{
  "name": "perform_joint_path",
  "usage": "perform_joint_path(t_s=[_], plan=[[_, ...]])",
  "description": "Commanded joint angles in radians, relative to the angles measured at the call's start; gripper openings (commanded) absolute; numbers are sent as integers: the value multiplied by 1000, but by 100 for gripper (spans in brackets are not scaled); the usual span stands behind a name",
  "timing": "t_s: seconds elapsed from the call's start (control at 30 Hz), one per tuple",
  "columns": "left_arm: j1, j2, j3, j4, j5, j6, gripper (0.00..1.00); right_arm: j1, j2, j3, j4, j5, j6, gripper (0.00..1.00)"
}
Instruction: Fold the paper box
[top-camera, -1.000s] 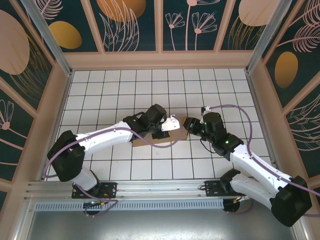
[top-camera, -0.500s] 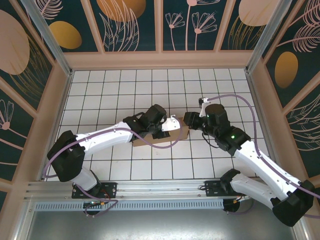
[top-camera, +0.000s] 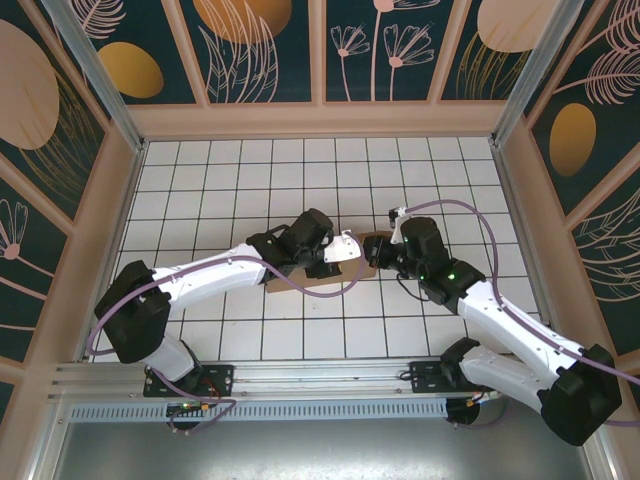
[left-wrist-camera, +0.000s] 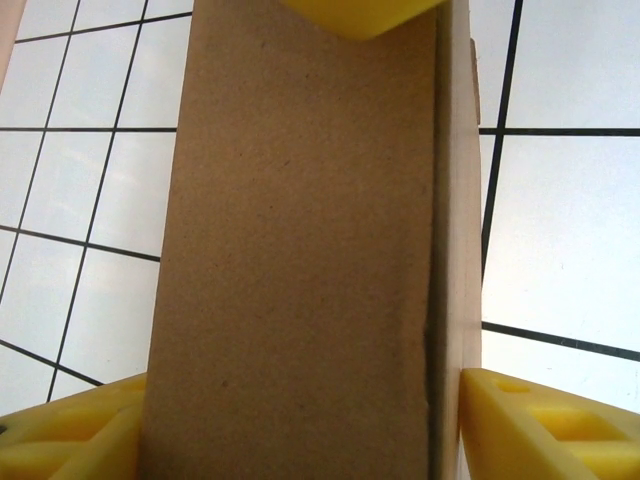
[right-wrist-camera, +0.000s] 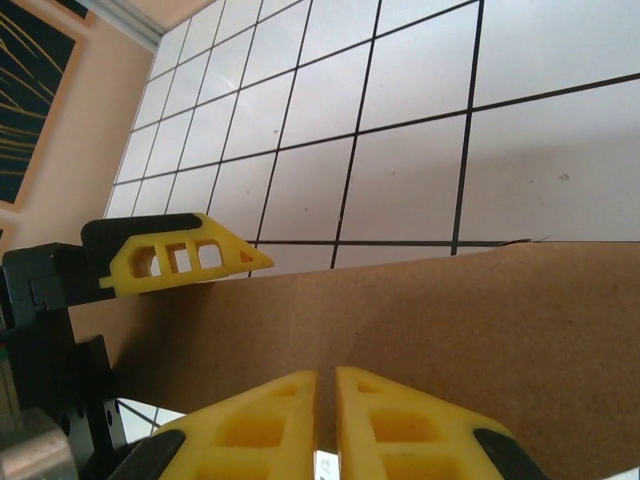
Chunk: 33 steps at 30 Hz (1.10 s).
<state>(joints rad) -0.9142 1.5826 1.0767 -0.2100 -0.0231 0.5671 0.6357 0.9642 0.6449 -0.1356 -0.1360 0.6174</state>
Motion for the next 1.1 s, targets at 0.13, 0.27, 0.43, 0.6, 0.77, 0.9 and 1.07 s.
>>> perform_joint_path(t_s=[0.13, 0.27, 0.43, 0.6, 0.77, 0.9, 1.07], plan=[[7, -23, -27, -6, 38, -62, 72, -7, 30, -36, -80, 72, 46, 13], [9, -85, -26, -14, 53, -94, 73, -7, 36, -30, -79, 70, 61, 13], [9, -185, -32, -10, 52, -191, 73, -7, 29, -30, -79, 69, 64, 13], [15, -313, -19, 31, -36, -421, 64, -2, 22, -33, -82, 75, 64, 13], [18, -417, 39, -51, -362, -825, 20, 19, 3, -37, -93, 111, 62, 13], [30, -477, 73, -250, -342, -1138, 2, 43, -6, -29, -111, 146, 59, 13], [92, -648, -47, -398, -281, -1520, 30, 82, -10, -21, -134, 201, 50, 14]])
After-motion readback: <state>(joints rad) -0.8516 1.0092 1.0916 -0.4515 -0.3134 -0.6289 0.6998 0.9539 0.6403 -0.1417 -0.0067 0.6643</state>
